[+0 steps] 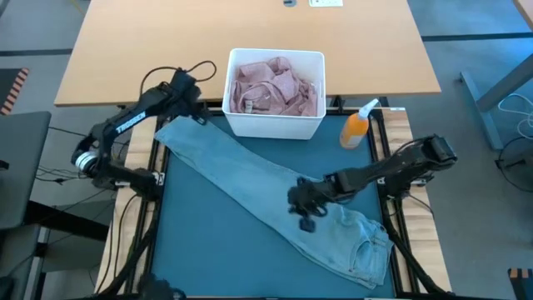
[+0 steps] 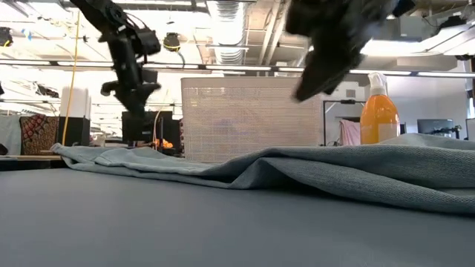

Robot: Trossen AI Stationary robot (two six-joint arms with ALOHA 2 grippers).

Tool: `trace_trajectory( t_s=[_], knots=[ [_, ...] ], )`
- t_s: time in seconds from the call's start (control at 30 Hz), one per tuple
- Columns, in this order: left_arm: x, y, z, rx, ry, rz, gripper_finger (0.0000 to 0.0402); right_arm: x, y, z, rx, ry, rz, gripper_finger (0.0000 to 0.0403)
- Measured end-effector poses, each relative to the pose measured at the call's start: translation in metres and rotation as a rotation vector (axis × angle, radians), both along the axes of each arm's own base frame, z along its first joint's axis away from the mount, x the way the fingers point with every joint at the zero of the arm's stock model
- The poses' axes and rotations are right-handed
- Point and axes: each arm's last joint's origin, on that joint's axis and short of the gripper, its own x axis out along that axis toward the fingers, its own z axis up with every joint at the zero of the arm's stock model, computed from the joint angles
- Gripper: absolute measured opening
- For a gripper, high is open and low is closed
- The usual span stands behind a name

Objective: Fold Laundry from Bin
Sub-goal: Fold the blue pants

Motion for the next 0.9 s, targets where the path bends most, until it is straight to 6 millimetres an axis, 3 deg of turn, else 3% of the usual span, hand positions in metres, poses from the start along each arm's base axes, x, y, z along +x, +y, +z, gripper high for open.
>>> trace_trajectory(
  t_s=[0.07, 0.23, 0.47, 0.67, 0.9],
  knots=[
    [0.012, -0.016, 0.005, -0.016, -0.105, -0.116, 0.0152, -0.012, 0.016, 0.005, 0.027, 0.024, 0.085, 0.0028],
    [0.048, -0.075, 0.007, -0.005, -0.144, -0.388, 0.0145, -0.045, 0.062, 0.024, 0.067, 0.099, 0.219, 0.0028],
    [0.096, -0.165, 0.001, 0.045, -0.211, -0.806, 0.0144, -0.091, 0.117, 0.049, -0.044, 0.264, 0.403, 0.0028],
    [0.130, -0.233, -0.013, 0.209, -0.305, -1.185, 0.0144, -0.125, 0.142, 0.051, -0.174, 0.482, 0.454, 0.0038],
    [0.167, -0.295, -0.031, 0.426, -0.456, -1.426, 0.0153, -0.138, 0.158, 0.041, -0.295, 0.620, 0.521, 0.0107]
  ],
)
